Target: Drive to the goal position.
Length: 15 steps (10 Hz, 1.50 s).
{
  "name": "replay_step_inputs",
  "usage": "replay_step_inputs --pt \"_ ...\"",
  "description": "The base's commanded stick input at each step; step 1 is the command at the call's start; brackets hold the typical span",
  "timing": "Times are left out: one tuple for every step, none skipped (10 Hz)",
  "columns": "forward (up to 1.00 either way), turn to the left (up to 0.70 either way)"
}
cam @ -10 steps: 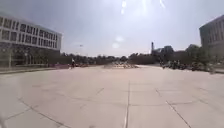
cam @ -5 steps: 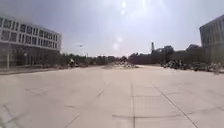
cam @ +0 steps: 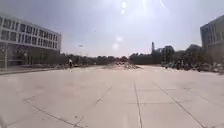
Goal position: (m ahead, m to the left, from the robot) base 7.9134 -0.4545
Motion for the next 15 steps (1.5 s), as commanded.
replay_step_inputs --pt "0.70 0.00" --pt "0.70 0.00" --pt "0.70 0.00" --pt "0.70 0.00" --pt "0.70 0.00" --pt "0.70 0.00" --pt "0.70 0.00" --pt "0.70 0.00" --pt "0.70 0.00" --pt "0.70 0.00" --pt "0.70 0.00" --pt "0.70 0.00" --pt "0.70 0.00" --pt "0.70 0.00" --pt "0.70 0.00"
